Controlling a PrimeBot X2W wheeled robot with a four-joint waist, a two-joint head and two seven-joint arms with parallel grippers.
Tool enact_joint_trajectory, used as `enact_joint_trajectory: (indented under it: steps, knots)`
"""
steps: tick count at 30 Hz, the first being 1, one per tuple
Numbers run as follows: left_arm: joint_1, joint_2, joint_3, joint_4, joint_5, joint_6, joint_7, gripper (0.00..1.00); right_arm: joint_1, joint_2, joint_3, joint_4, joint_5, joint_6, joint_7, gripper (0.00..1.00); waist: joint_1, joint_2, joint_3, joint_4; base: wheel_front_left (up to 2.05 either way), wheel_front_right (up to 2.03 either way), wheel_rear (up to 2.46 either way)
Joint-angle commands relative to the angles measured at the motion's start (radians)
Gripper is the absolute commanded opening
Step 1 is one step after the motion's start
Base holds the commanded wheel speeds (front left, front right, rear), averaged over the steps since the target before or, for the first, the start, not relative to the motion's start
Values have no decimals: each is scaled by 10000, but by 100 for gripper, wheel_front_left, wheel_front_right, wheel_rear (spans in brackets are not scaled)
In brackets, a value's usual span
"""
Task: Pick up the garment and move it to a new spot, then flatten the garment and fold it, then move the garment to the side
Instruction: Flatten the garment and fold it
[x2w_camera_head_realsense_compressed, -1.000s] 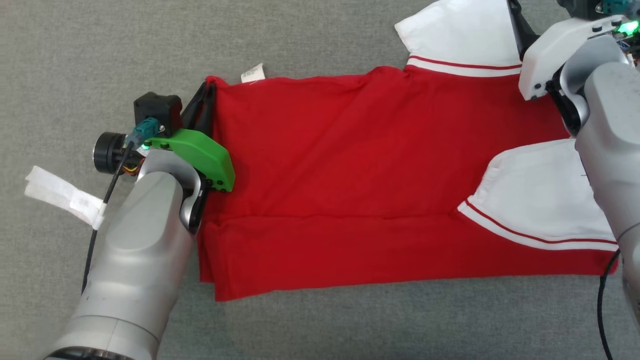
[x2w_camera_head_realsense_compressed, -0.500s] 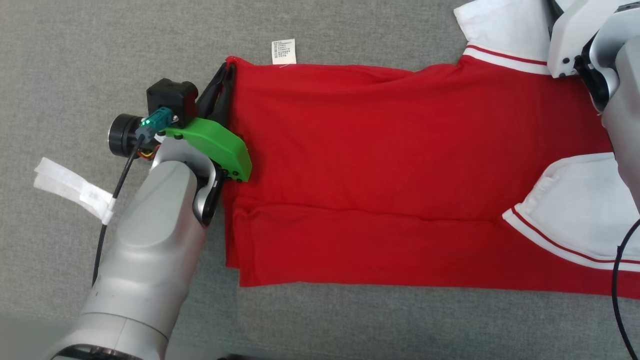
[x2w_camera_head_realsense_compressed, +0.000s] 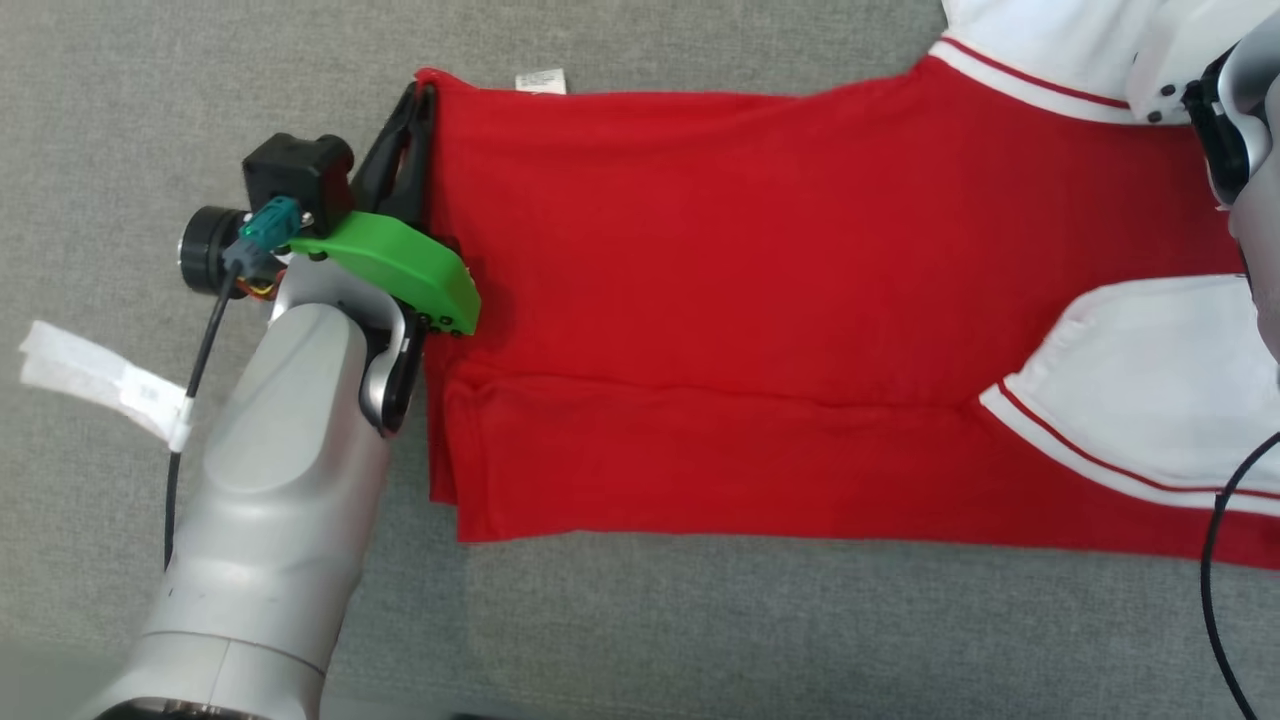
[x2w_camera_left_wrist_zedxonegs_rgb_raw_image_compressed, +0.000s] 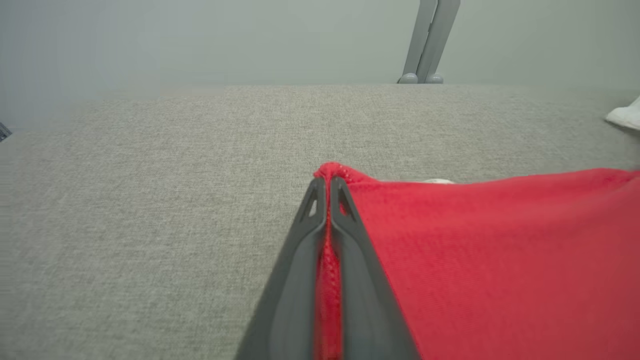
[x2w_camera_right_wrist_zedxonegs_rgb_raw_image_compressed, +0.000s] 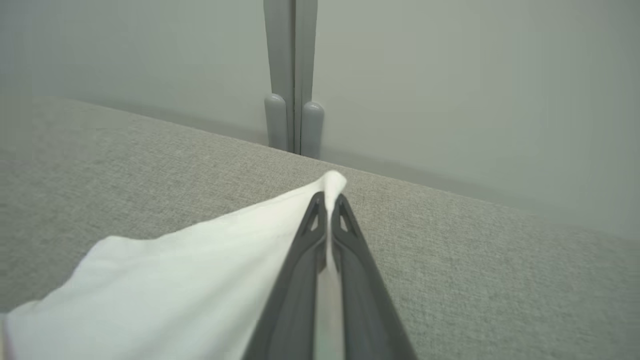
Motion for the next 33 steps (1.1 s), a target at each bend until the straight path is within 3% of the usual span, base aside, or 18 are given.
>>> enact_joint_trajectory:
  steps: [1, 5, 14, 23, 33]
  knots:
    - [206, 91, 169, -104, 143, 71, 4, 0, 49, -16, -156, -106, -93, -18, -155, 0, 0, 0, -155, -127, 0, 0, 0]
    - [518, 122, 527, -421, 339, 98, 4, 0, 474, 145, -694, -625, -170, -18, -307, 0, 0, 0, -444, -321, 0, 0, 0]
    - [1431, 299, 1308, -890, 870, 78, 4, 0, 2552, 729, -1482, -3098, 212, -18, -324, 0, 0, 0, -1362, -917, 0, 0, 0]
    - [2823, 272, 1859, -1190, 1312, 24, 4, 0, 4980, 950, -1456, -4889, 1114, -18, -326, 0, 0, 0, -2559, -1447, 0, 0, 0]
    - [4337, 93, 2156, -1385, 1509, -32, 4, 0, 7234, 995, -1142, -5929, 2160, -18, -325, 0, 0, 0, -3411, -1766, 0, 0, 0]
